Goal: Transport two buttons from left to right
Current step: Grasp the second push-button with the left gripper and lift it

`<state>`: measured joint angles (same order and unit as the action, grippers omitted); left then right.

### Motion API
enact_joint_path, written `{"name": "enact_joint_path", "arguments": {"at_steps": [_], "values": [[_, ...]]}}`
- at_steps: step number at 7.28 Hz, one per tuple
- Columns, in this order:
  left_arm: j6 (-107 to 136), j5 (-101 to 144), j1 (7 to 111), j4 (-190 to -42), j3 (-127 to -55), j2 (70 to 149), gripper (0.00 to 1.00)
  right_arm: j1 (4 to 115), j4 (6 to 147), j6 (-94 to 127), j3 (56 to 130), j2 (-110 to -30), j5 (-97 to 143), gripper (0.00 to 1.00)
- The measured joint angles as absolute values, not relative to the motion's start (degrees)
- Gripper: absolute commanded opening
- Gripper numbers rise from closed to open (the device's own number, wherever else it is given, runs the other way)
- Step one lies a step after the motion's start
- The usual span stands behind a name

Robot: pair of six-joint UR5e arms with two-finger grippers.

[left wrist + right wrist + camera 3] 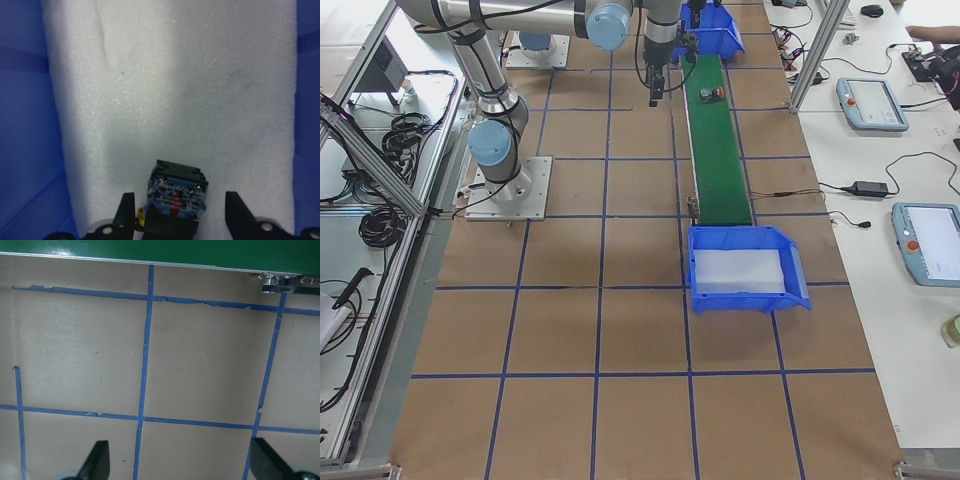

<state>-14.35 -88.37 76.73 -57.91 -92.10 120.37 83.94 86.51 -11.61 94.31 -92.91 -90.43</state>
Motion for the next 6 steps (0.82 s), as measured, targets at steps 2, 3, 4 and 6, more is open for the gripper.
{"name": "enact_joint_path", "arguments": {"at_steps": [2,3,4,6], "values": [[-14.08,-88.77,76.73,-57.88,-91.12,120.28,0.46,83.94,86.49,-11.6,94.31,-92.9,-90.46,1.0],[-14.02,-88.93,76.73,-58.11,-90.56,119.81,0.46,83.94,86.49,-11.6,94.31,-92.9,-90.49,1.0],[-13.99,-88.99,76.74,-58.53,-90.16,119.07,0.46,83.94,86.48,-11.6,94.31,-92.9,-90.51,1.0],[-13.74,-89.03,76.8,-61.84,-89.49,115.98,0.46,83.94,86.5,-11.66,94.31,-92.84,-90.49,1.0]]}}
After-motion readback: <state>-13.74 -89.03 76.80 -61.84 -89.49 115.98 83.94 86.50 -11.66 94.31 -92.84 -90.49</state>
